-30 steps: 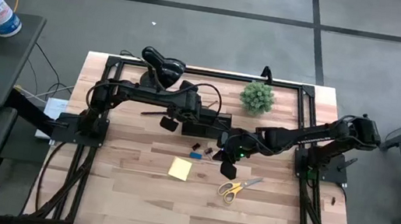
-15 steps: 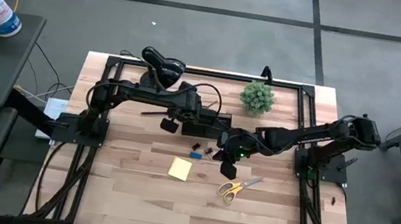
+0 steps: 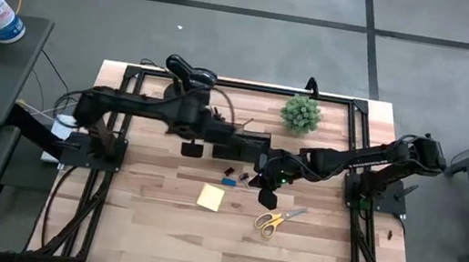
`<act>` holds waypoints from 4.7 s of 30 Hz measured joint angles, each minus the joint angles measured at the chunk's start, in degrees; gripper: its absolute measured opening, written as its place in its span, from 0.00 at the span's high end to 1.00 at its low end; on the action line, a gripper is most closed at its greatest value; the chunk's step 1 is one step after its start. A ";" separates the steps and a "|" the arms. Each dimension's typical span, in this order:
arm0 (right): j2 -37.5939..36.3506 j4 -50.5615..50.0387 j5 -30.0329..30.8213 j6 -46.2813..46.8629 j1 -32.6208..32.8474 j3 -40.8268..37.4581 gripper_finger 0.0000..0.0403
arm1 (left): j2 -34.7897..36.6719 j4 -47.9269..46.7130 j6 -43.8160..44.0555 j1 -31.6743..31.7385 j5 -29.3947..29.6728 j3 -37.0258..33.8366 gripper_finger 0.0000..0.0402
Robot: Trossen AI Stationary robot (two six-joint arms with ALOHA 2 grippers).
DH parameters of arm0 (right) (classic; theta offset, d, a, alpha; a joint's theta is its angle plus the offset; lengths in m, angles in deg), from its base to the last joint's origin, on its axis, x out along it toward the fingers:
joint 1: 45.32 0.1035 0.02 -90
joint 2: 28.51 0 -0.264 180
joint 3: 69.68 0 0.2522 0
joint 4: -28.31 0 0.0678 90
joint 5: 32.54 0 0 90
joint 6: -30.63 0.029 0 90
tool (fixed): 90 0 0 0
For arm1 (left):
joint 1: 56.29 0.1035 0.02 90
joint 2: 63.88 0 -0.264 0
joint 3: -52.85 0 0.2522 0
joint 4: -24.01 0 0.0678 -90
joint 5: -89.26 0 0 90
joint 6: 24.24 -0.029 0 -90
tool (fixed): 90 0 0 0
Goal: Pick and place office supplies into organizer
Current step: Put the black pen into the black desk organizer
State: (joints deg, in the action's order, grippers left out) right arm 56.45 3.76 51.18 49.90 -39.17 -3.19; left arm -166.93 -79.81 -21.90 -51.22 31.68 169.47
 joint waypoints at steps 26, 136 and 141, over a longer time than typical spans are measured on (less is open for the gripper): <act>0.09 -1.73 -0.55 -0.66 1.14 -0.15 0.97 | 25.43 30.52 -7.60 -3.99 -8.73 -34.88 0.86; 0.13 -0.92 -1.31 3.85 -2.91 -0.17 0.97 | 27.61 59.88 -24.07 31.32 -29.26 -74.95 0.93; 0.13 -0.92 -1.31 3.85 -2.91 -0.17 0.97 | 27.61 59.71 -21.83 31.30 -29.64 -74.95 0.97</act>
State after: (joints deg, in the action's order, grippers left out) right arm 56.59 2.85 49.87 53.75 -42.07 -3.37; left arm -139.32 -20.10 -43.72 -19.93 2.04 94.51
